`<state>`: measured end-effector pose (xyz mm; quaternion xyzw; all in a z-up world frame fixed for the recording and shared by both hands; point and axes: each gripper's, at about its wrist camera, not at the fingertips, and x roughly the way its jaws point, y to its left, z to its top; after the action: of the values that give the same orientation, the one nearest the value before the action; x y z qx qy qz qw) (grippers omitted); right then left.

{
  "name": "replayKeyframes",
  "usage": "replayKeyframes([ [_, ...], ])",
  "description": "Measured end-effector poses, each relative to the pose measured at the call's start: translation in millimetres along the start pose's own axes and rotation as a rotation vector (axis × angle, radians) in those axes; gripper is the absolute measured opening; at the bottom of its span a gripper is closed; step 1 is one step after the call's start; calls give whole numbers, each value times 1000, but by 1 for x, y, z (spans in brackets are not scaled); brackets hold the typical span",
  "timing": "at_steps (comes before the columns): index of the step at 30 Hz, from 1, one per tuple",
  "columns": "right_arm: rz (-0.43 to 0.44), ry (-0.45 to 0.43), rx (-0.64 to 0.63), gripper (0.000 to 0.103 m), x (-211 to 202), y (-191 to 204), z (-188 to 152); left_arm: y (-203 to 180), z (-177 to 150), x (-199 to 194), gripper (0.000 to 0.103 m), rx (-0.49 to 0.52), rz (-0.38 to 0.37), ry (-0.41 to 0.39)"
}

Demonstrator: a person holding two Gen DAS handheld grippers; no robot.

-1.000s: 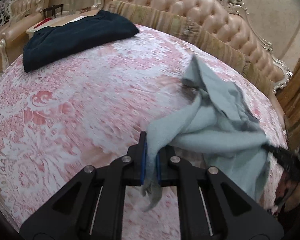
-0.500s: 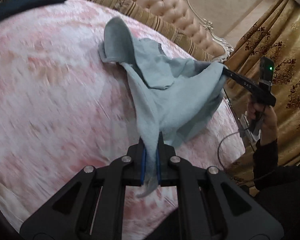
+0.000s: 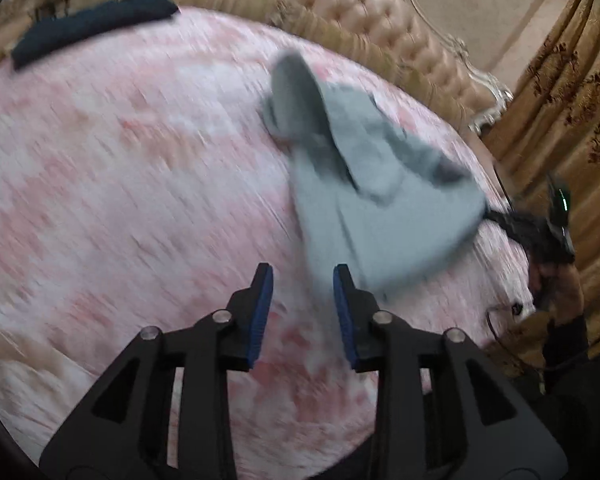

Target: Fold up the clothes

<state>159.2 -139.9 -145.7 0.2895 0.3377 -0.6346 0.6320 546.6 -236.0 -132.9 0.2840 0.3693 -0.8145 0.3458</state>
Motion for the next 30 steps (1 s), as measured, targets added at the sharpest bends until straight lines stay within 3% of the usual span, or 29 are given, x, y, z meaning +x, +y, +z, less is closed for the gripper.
replayKeyframes([
  [1,-13,1,-8,26,-4,0,-2,6,8,-4,62,-15,34,-30],
  [4,-55,-23,-25,31,-20,-7,-7,15,31,-7,62,-57,77,-108],
  [6,-81,-37,1,36,-22,-15,-7,17,48,1,62,-98,45,-149],
  [12,-128,-61,105,40,-20,-37,-6,-3,84,76,62,-164,-47,-98],
  [16,-153,-80,96,40,-21,-38,-8,-20,95,113,62,-165,-84,-54],
  [17,-163,-92,86,40,-22,-38,-9,-24,97,120,58,-164,-92,-43],
  [19,-171,-104,80,41,-22,-40,-11,-31,100,131,18,-153,-99,-22],
  [20,-170,-100,85,42,-21,-43,-12,-29,102,133,11,-147,-78,-24],
  [24,-151,-79,135,44,-14,-56,-12,-11,106,116,5,-159,4,-68],
  [30,-146,-71,184,44,-7,-70,-15,47,103,38,5,-186,100,-165],
])
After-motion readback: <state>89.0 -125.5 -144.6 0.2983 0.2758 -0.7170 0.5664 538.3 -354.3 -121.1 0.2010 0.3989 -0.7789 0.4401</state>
